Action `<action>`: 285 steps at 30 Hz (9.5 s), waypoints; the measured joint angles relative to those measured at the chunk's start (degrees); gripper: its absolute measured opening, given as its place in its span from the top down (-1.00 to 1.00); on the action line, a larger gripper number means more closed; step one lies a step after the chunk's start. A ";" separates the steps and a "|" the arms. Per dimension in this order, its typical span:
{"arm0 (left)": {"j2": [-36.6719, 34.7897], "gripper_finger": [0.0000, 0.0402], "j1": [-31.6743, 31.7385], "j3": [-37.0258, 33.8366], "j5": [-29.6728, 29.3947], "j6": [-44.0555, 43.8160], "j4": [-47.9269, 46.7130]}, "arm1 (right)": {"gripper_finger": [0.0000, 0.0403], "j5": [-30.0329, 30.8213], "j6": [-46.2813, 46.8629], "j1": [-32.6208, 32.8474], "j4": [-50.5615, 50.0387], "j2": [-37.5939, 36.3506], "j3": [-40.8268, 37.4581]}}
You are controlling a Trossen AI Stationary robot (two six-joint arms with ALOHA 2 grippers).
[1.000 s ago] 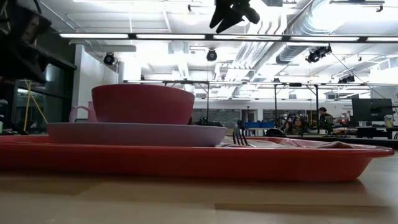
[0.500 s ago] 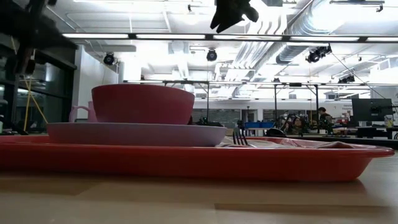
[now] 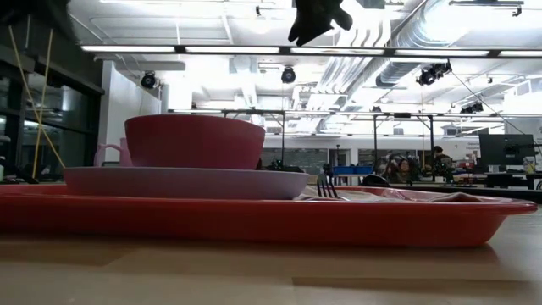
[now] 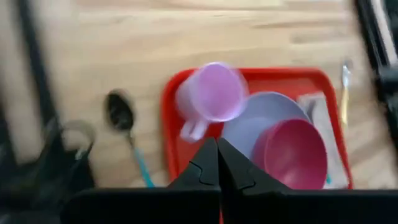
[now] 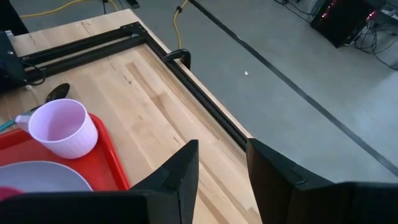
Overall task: Set up tray
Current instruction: Put the blue spoon on top of the gray napkin to the left of the blue fork
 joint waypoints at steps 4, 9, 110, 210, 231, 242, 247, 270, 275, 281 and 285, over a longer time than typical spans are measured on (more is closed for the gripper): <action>3.39 0.89 1.08 2.12 0.80 6.59 -1.10 | 0.43 0.02 -0.01 -0.06 0.07 0.02 -0.01; 4.87 0.89 6.06 0.25 2.12 9.13 -0.72 | 0.43 -1.96 -0.04 -0.04 -0.02 0.04 -0.02; 26.92 0.87 78.12 -15.23 35.43 109.50 17.82 | 0.43 -33.15 -1.22 -21.02 57.96 -15.28 -55.92; 38.15 0.94 70.35 -25.09 30.01 117.74 34.72 | 0.43 -41.24 3.69 -21.71 58.05 -15.30 -58.18; 38.38 0.97 70.35 -20.29 27.54 114.04 32.58 | 0.43 -41.20 3.72 -21.70 58.03 -15.30 -58.17; 38.38 0.97 70.37 -11.59 26.37 107.58 30.32 | 0.43 -41.20 3.72 -21.70 58.04 -15.30 -58.17; 38.35 0.97 70.40 -7.69 22.89 106.81 27.06 | 0.43 -41.20 3.63 -21.70 58.05 -15.30 -58.16; 38.29 0.97 70.35 33.28 18.34 93.55 23.03 | 0.43 -41.42 3.21 -17.41 73.01 -15.30 -56.21; 38.24 0.97 68.81 36.74 25.27 86.90 33.25 | 0.43 -39.56 -6.57 -12.54 73.00 -15.30 -52.11; 39.63 0.97 61.34 35.57 23.99 82.47 42.32 | 0.43 -38.53 -18.35 -7.78 72.80 -15.30 -47.31; 42.57 0.97 56.24 35.45 19.72 80.07 45.71 | 0.43 -31.65 -19.28 -5.85 65.76 -15.30 -43.39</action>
